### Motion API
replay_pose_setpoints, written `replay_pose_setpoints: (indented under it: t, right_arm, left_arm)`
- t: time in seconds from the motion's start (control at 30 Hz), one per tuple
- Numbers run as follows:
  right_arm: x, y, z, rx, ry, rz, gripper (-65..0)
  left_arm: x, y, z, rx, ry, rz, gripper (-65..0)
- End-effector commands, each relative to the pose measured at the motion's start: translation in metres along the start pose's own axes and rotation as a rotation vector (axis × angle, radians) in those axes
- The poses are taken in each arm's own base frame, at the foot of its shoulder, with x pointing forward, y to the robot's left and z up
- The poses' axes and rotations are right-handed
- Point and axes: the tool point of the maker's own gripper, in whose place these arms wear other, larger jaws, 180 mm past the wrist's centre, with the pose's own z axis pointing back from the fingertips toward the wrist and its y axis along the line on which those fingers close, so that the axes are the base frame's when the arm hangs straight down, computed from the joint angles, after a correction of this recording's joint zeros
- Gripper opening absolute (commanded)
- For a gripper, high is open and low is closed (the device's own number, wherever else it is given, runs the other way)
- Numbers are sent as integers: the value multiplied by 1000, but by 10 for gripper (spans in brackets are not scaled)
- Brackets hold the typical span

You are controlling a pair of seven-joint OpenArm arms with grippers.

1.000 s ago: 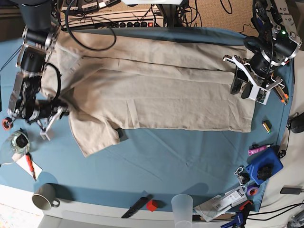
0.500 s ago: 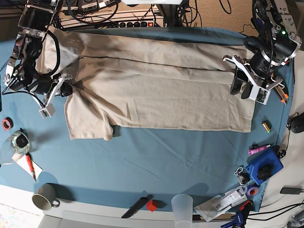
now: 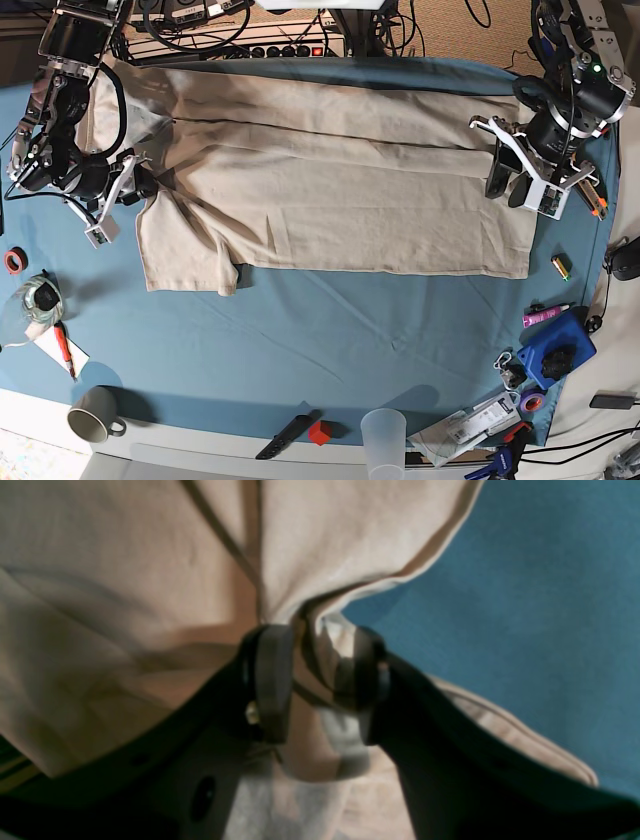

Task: Fold the T-shirt properly
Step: 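Grasp the shirt's side edge with the left gripper and the hem with the right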

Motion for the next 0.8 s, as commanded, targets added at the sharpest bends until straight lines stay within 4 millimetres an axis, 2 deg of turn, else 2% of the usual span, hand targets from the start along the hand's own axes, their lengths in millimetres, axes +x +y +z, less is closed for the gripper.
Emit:
replay_pose_setpoints:
  t: [0.0, 0.13, 0.2, 0.27, 0.33, 0.53, 0.77]
  right_arm:
    - [15, -8, 10, -27, -41, 25, -430]
    - [35, -18, 16, -67, -81, 6, -431]
    - [43, -32, 21, -137, -77, -11, -431]
    - [68, -50, 28, -221, -177, -15, -431]
    - [81, -68, 31, -285, -226, -50, -431]
    - [89, -97, 6, -226, -240, -189, -431]
    - [83, -102, -43, -120, -209, -314, -431]
  left_arm:
    - [9, 1, 3, 6, -33, -19, -435]
    - [9, 2, 3, 7, -36, -19, -435]
    - [9, 1, 3, 7, -36, -20, -435]
    - [9, 1, 3, 7, -36, -19, -435]
    - [9, 2, 3, 7, -35, -20, -435]
    - [10, 1, 3, 7, -37, -19, -435]
    - [11, 2, 3, 7, -40, -20, -435]
